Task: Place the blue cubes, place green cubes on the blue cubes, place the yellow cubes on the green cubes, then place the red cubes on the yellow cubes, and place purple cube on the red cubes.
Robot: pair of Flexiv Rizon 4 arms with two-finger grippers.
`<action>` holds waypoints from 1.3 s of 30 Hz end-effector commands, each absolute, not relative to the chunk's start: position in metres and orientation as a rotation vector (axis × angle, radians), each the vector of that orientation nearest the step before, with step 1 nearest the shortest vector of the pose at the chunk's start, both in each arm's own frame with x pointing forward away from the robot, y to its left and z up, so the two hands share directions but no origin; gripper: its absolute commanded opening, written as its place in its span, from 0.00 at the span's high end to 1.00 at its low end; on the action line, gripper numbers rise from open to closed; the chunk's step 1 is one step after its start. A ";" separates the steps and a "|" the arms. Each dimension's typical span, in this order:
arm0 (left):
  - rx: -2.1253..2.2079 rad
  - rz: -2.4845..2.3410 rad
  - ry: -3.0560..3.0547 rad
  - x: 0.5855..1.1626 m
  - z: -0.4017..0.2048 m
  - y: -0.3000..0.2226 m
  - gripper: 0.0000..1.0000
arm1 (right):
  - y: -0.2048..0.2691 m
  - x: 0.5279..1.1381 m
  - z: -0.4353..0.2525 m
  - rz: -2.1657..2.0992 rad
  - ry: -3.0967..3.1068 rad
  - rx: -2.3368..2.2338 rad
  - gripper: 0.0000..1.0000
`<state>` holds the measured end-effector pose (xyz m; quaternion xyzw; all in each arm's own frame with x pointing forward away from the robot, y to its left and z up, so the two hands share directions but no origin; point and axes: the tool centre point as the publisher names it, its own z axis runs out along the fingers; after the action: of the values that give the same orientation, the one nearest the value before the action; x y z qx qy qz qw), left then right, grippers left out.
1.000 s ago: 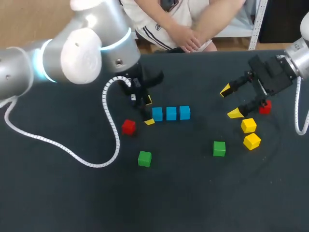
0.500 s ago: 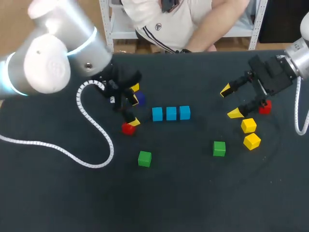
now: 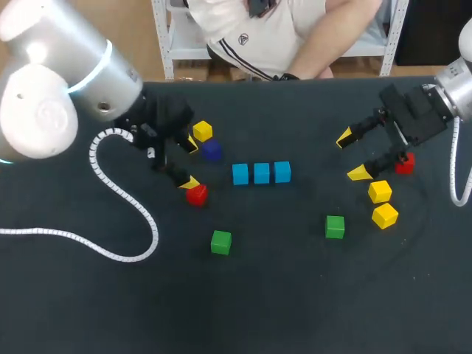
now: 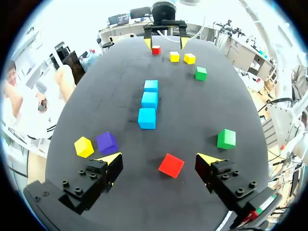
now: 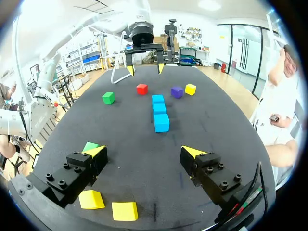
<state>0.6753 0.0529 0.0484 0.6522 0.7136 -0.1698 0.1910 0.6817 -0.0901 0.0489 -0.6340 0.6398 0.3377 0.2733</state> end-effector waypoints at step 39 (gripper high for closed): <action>1.843 -0.610 1.888 0.689 0.071 0.074 0.00 | -0.090 0.681 0.049 0.908 1.719 -1.705 0.00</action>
<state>0.6869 0.0743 0.0716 0.6637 0.6816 -0.2184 0.2171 0.6817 -0.0901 0.0489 -0.6340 0.6398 0.3377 0.2733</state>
